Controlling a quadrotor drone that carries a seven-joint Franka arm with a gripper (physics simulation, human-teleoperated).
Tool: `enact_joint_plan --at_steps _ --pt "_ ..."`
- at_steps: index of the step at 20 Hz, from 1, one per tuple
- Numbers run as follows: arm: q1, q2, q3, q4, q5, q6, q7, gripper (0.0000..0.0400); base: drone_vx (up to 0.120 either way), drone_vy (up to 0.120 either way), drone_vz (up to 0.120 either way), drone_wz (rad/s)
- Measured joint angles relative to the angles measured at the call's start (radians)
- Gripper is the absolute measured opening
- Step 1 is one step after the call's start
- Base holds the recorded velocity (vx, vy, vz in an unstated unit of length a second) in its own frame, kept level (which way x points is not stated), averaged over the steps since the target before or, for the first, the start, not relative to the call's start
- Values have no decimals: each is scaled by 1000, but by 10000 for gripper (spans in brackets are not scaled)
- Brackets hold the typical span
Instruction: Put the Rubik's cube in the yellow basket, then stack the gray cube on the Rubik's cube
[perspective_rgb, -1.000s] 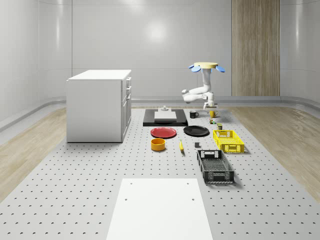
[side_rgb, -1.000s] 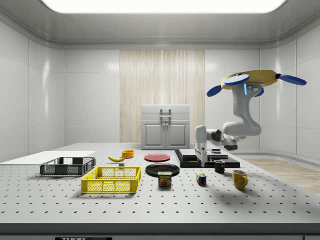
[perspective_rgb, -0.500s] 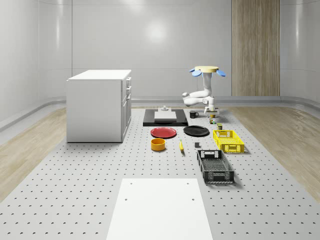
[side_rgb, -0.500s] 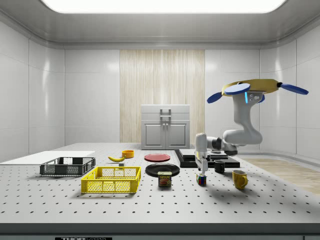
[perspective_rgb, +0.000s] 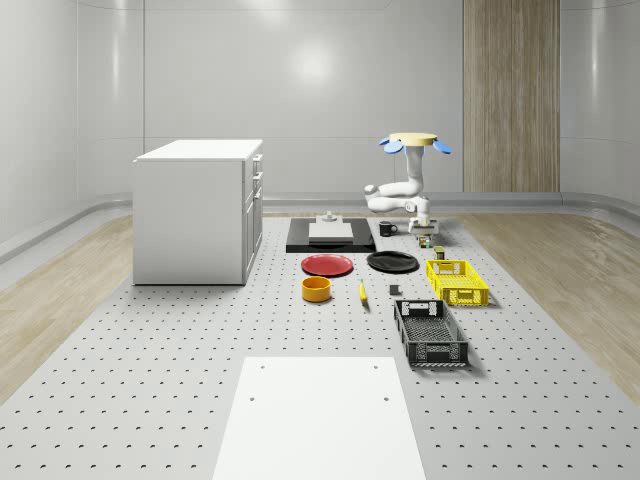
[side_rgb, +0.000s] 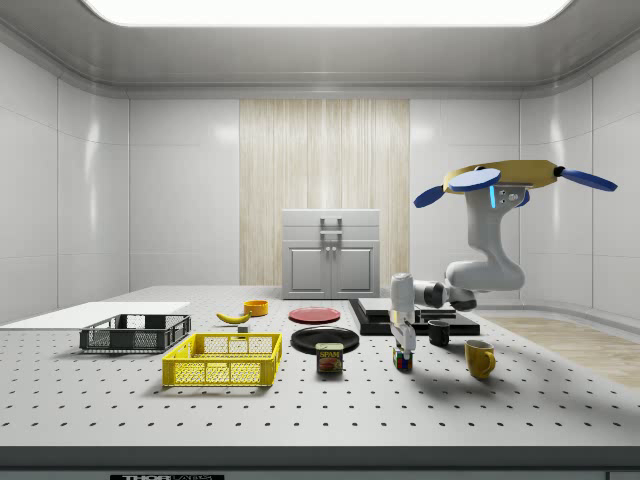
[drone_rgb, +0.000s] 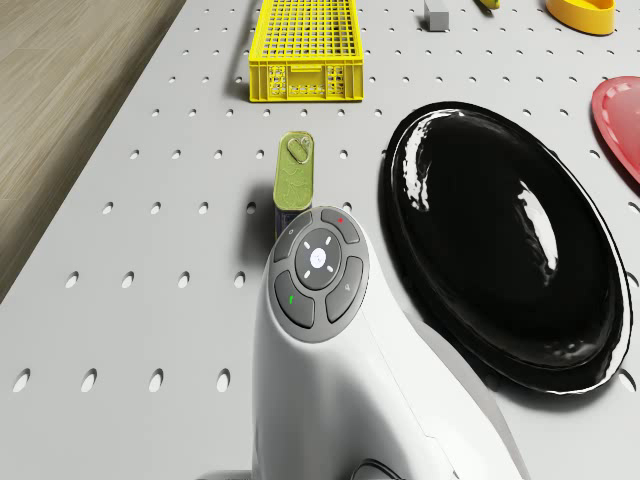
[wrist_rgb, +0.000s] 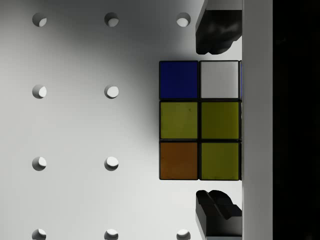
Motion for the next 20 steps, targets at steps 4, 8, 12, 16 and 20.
enact_joint_plan --at_steps 4,8,12,16,20 --pt "-4 -14 -27 9 -23 24 -1 400 0 0 0 0" --pt "-28 -16 -29 31 -27 35 3 400 0 0 0 0" --pt "-43 -21 -28 43 -26 44 6 371 0 0 0 0" --pt "-50 -27 -27 49 -23 52 9 342 0 0 0 0" --pt "-55 -34 -21 50 -16 58 12 331 0 0 0 0"
